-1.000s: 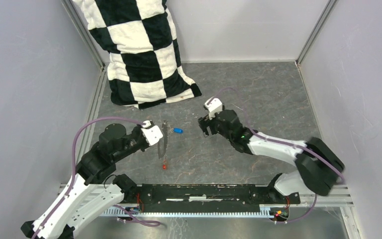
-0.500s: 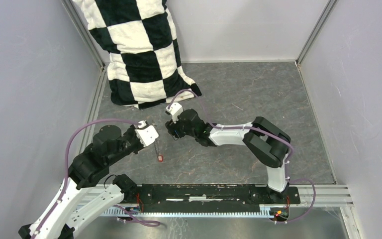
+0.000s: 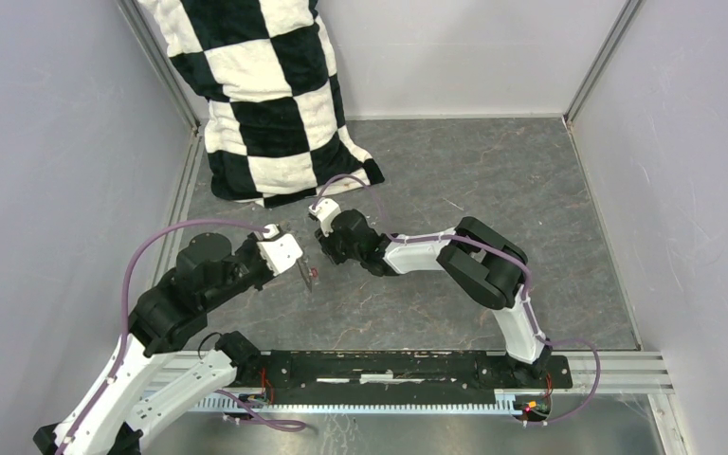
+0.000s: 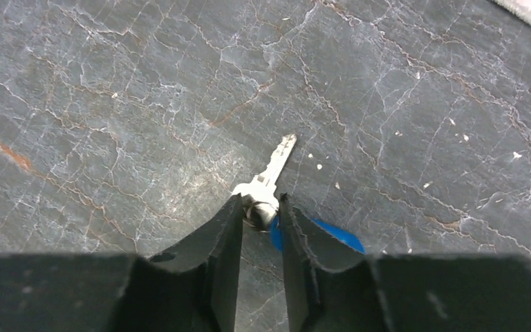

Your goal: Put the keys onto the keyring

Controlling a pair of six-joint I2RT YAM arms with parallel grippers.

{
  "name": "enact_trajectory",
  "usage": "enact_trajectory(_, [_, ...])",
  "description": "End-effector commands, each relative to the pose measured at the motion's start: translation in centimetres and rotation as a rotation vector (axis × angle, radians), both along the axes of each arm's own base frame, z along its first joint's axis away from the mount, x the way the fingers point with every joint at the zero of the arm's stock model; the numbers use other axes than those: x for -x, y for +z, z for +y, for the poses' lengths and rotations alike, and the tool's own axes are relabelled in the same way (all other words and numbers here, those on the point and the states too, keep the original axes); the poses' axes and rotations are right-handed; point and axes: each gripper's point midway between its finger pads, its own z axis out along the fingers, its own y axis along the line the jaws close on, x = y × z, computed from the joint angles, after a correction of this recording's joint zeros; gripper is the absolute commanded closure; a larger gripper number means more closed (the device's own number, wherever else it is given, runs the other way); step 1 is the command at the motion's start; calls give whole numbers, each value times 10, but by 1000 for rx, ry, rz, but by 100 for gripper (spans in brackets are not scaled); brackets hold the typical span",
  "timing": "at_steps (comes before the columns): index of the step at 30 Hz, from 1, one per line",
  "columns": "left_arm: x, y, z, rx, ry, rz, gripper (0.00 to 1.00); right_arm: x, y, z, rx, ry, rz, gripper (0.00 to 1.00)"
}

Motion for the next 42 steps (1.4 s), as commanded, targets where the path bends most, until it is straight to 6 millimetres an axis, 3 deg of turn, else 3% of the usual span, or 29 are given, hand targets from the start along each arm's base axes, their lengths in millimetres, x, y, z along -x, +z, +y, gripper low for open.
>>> enact_trajectory(1, [0, 24, -7, 85, -2, -21, 98, 1, 13, 0, -43, -10, -17, 72])
enact_trajectory(7, [0, 22, -13, 95, -24, -12, 98, 16, 31, -16, -87, 43, -18, 99])
enact_trajectory(14, [0, 18, -22, 104, -63, 3, 98, 34, 40, -39, -118, 120, 19, 100])
enact_trajectory(21, [4, 10, -30, 95, -111, 40, 98, 62, 43, -58, -128, 202, 54, 100])
enact_trajectory(24, [5, 5, -34, 95, -125, 56, 98, 75, 54, -66, -165, 218, 48, 100])
enact_trajectory(33, [10, -15, -46, 147, -154, 126, 98, 120, 116, -94, -321, 312, -5, 100])
enact_trajectory(37, [11, -12, -56, 208, -185, 123, 98, 144, 155, -101, -396, 383, -47, 100])
enact_trajectory(42, [14, -11, -71, 276, -216, 182, 98, 158, 197, -104, -480, 410, -114, 100])
